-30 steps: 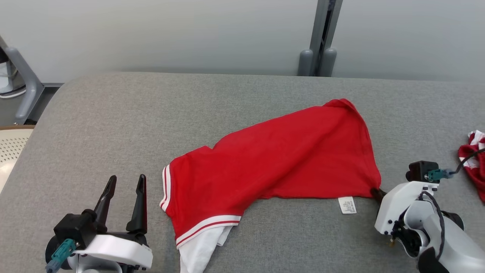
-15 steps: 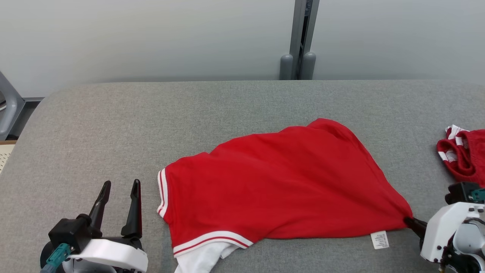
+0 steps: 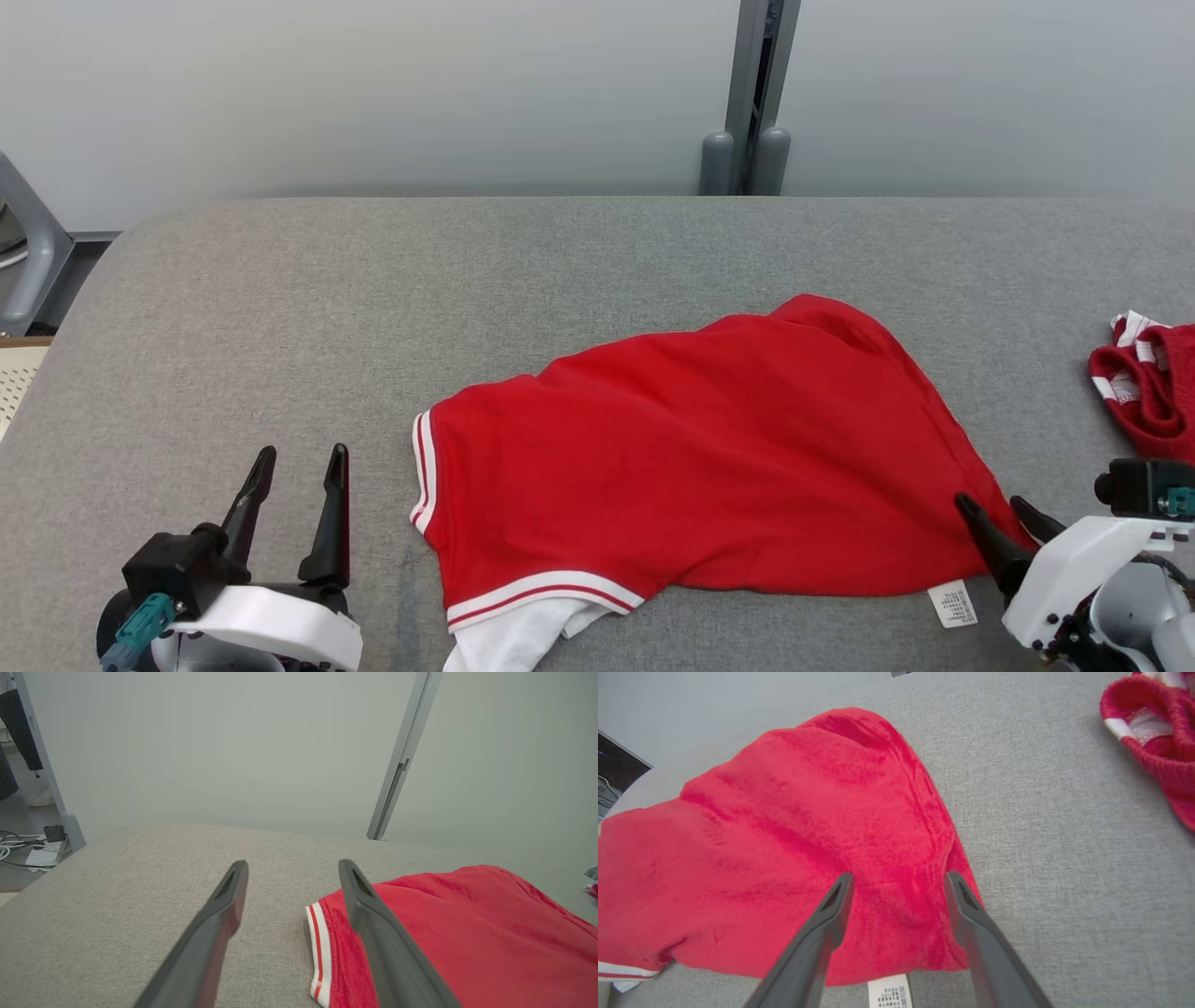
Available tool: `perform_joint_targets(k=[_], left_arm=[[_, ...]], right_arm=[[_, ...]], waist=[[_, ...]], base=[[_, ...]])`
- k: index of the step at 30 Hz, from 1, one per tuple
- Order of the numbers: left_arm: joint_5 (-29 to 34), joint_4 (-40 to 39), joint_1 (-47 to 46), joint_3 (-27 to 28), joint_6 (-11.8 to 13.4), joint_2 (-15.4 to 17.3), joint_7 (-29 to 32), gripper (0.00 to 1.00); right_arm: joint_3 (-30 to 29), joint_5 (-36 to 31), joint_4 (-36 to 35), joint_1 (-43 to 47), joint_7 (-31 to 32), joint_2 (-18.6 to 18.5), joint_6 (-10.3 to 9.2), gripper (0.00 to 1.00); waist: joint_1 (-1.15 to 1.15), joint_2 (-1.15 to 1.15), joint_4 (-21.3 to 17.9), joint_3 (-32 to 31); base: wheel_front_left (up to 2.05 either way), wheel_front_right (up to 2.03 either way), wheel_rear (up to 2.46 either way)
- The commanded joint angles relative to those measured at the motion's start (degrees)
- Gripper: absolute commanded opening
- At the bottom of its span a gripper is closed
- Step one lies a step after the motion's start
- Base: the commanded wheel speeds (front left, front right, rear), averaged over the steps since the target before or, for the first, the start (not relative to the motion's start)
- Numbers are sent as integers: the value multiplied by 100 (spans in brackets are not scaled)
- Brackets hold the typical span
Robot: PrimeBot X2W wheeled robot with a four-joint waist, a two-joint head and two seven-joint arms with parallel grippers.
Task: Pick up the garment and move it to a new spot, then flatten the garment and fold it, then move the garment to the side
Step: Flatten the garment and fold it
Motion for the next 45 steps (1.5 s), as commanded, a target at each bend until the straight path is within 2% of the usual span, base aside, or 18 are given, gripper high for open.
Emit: perform_joint_targets(k=[1, 9, 16, 23, 31, 34, 38, 39, 40, 41, 42, 43, 45], left_arm=[[-28, -43, -44, 11, 32, 60, 37, 100], [-117, -103, 7, 6, 55, 127, 243, 100], [-310, 66, 19, -102, 10, 110, 799, 100], [-593, 268, 7, -292, -75, 103, 1673, 100], [-1039, 562, -205, -507, -98, 119, 3126, 100], [-1195, 668, -322, -510, -83, 77, 3417, 100], [-1354, 780, -381, -624, -206, 32, 3770, 100], [-1392, 772, -380, -634, -214, -2, 3805, 90], [-1363, 780, -384, -651, -189, 18, 3830, 74], [-1306, 796, -393, -655, -145, 65, 3812, 49], [-1270, 803, -404, -654, -120, 87, 3773, 18], [-1250, 798, -416, -644, -103, 89, 3727, 0], [-1201, 753, -441, -627, -117, 134, 3621, 0]], right_arm=[[-147, -193, -184, 166, -194, 146, 1, 100], [-811, -1156, -1111, 405, -884, 770, 1, 100], [-694, -1477, -1516, 445, -1459, 1151, 1, 100], [-471, -1502, -1376, 376, -1841, 1270, 1, 100], [-388, -1466, -1219, 175, -1941, 1206, 1, 100], [-332, -1470, -1188, 88, -1974, 1197, 1, 100], [-257, -1446, -1163, 36, -2029, 1195, 1, 100], [-258, -1440, -1155, 31, -2045, 1194, 1, 100], [-253, -1439, -1148, 31, -2054, 1194, 1, 100], [-247, -1438, -1142, 30, -2062, 1195, 1, 100], [-238, -1437, -1138, 26, -2074, 1199, 1, 100], [-234, -1436, -1134, 21, -2087, 1201, 1, 100], [-234, -1422, -1122, 16, -2098, 1197, 1, 100]], waist=[[0, 0, -3, 6], [0, 0, -120, 58], [0, 0, -217, 111], [0, 0, -293, 164], [0, 0, -398, 245], [0, 0, -477, 286], [0, 0, -589, 344], [0, 0, -606, 356], [0, 0, -619, 366], [0, 0, -631, 376], [0, 0, -642, 385], [0, 0, -647, 394], [0, 0, -644, 404]], base=[[0, 0, 0], [0, 0, 0], [0, 0, 0], [0, 0, 0], [0, 0, 0], [0, 0, 0], [0, 0, 0], [0, 0, 0], [0, 0, 0], [0, 0, 0], [0, 0, 0], [0, 0, 0], [0, 0, 0]])
